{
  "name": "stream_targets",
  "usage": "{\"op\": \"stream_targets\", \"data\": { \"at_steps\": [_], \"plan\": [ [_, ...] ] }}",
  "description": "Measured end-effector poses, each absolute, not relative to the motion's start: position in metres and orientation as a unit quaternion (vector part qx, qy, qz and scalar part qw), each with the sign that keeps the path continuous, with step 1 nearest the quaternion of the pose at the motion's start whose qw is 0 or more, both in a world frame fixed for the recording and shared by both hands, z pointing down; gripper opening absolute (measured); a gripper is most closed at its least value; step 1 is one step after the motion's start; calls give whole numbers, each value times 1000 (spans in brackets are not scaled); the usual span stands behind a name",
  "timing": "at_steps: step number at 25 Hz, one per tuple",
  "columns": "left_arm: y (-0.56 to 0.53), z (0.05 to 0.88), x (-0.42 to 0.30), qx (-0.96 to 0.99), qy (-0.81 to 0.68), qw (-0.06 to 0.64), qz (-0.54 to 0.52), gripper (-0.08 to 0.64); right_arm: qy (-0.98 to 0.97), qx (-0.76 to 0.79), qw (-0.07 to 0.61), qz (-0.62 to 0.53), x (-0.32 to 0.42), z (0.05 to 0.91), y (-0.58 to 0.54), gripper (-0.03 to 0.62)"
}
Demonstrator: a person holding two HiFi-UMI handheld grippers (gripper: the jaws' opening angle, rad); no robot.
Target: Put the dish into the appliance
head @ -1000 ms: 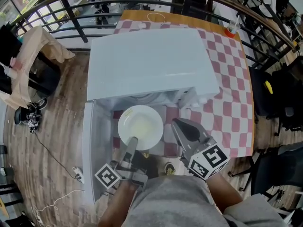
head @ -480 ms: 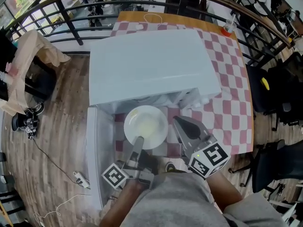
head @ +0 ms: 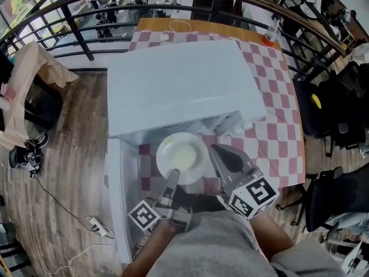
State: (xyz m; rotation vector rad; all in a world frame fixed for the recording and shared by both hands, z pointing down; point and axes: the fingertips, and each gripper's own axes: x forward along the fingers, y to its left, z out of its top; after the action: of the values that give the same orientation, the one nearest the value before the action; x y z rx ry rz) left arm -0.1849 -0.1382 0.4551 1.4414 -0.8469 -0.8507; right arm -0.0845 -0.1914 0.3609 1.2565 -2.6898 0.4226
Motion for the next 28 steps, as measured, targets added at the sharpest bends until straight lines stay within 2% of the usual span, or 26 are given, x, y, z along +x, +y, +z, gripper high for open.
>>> {"op": "stream_targets", "data": {
  "at_steps": [20, 28],
  "plan": [
    [-185, 484, -205, 573, -423, 578, -398, 31, -914, 363, 83, 160, -85, 376, -226, -2],
    [-217, 513, -215, 570, -457, 567, -381, 31, -917, 354, 82, 166, -80, 383, -231, -2]
  ]
}}
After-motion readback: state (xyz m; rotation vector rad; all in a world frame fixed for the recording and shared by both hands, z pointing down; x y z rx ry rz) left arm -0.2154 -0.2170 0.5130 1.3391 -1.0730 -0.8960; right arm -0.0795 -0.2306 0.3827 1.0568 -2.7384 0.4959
